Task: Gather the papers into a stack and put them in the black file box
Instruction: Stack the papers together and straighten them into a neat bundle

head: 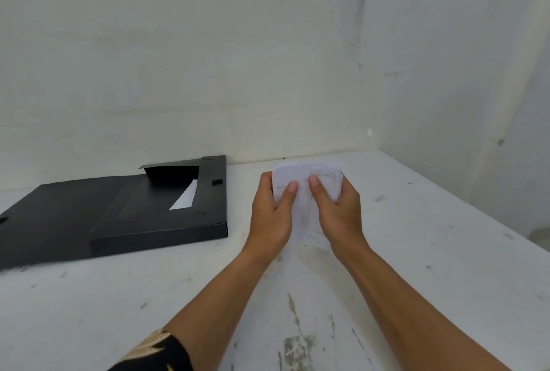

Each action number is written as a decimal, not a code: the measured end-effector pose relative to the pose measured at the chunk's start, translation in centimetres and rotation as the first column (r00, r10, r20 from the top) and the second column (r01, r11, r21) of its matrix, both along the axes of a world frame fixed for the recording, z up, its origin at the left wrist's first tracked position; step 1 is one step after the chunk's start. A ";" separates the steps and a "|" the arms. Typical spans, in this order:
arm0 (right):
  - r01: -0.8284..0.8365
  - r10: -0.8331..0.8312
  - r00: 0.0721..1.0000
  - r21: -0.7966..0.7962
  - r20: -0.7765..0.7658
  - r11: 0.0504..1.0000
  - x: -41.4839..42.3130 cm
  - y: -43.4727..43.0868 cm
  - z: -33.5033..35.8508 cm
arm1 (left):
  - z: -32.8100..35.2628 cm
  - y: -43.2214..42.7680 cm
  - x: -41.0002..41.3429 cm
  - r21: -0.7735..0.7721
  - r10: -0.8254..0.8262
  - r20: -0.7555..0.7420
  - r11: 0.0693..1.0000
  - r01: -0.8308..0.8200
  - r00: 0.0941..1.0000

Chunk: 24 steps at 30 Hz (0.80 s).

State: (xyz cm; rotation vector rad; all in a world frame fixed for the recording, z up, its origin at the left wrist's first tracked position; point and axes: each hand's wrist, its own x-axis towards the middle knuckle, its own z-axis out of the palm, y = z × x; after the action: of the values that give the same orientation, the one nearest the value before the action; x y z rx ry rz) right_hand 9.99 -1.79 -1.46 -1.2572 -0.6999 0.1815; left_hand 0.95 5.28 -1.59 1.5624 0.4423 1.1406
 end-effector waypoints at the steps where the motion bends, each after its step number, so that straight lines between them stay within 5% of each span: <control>1: -0.002 0.002 1.000 0.011 0.004 1.000 0.0 0.0 0.0 | 0.0 0.0 0.0 0.001 0.017 0.004 1.000 -0.017 1.000; 24: -0.014 0.014 1.000 -0.056 0.013 0.998 0.1 -0.3 -0.9 | -0.9 0.5 -0.2 -0.059 0.053 -0.012 0.997 -0.054 0.999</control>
State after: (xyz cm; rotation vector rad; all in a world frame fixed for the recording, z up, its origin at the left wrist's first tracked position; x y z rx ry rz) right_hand 10.11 -2.07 -2.38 -1.3085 -0.7198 0.2054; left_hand 0.73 5.75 -2.53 1.5131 0.5233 1.1505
